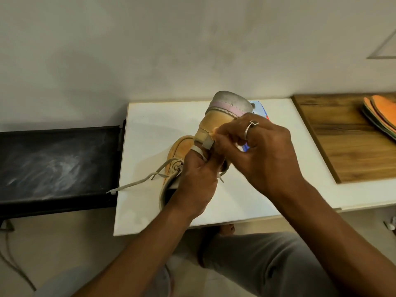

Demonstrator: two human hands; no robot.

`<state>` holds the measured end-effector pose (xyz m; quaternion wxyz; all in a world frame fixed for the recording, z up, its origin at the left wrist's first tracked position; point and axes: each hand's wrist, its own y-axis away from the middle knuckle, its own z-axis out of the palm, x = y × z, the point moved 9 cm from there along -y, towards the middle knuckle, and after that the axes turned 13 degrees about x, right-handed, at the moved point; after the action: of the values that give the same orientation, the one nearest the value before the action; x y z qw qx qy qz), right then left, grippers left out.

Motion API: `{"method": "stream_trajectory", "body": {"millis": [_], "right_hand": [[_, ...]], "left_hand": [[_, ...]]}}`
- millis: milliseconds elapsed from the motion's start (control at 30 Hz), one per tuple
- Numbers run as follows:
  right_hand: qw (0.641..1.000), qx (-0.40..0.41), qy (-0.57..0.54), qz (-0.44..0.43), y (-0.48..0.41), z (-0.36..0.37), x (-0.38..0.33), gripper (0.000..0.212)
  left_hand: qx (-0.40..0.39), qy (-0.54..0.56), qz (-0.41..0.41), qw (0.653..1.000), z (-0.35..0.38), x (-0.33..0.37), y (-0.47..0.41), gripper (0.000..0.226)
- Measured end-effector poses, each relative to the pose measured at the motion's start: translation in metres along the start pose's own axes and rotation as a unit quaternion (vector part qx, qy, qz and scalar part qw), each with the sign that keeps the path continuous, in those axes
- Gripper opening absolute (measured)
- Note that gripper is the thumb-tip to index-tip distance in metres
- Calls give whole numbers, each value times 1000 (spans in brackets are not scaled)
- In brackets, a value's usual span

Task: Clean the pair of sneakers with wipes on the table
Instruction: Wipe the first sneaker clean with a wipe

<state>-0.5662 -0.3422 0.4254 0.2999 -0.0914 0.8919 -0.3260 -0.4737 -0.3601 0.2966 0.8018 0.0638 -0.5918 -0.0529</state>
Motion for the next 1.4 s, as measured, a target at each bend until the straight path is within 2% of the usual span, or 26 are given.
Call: {"method": "stream_trajectory", "body": {"millis": [100, 133, 267, 400, 567, 700, 833, 867, 967, 1000, 1133, 1167, 1267, 1300, 1400], "right_hand": [[998, 47, 25, 17, -14, -14, 5, 6], [998, 41, 36, 19, -15, -13, 4, 7], [996, -64, 58, -11, -7, 10, -16, 16], [997, -14, 80, -6, -24, -5, -6, 15], [995, -75, 55, -29, -6, 10, -23, 19], [998, 4, 62, -2, -21, -9, -2, 15], [997, -55, 40, -20, -3, 9, -20, 17], [998, -54, 35, -19, -5, 8, -19, 16], [999, 11, 38, 8, -19, -9, -2, 9], [999, 13, 39, 10, -18, -9, -2, 9], [997, -68, 33, -33, 2, 12, -22, 14], [997, -65, 30, -34, 0, 11, -20, 13], [999, 17, 39, 0, -15, -9, -1, 9], [999, 31, 44, 7, -15, -12, 2, 8], [998, -35, 44, -28, 0, 5, -13, 6]], "left_hand": [[12, -6, -1, 1000, 1, 2, 1, 44], [16, -8, -1, 1000, 0, 0, 1, 47], [14, -12, 18, 1000, -6, -2, -1, 37], [8, -25, 5, 1000, -1, -1, 2, 57], [6, -8, 12, 1000, -5, -4, 0, 31], [-12, -18, 8, 1000, 2, -6, 0, 39], [-17, -22, 17, 999, -2, -4, 1, 12], [-17, -23, 17, 999, -2, -3, 1, 12], [-23, -23, 17, 999, 3, -1, 2, 41], [-21, -19, 17, 999, 4, 0, 3, 44], [-13, -3, 19, 1000, -4, -1, 0, 13], [-8, -3, 22, 1000, -4, 0, -1, 17], [-6, -8, 10, 1000, 1, 2, 0, 53], [-5, -5, 8, 1000, 2, 3, 0, 57], [-8, -3, 15, 1000, -4, -2, -1, 38]]}}
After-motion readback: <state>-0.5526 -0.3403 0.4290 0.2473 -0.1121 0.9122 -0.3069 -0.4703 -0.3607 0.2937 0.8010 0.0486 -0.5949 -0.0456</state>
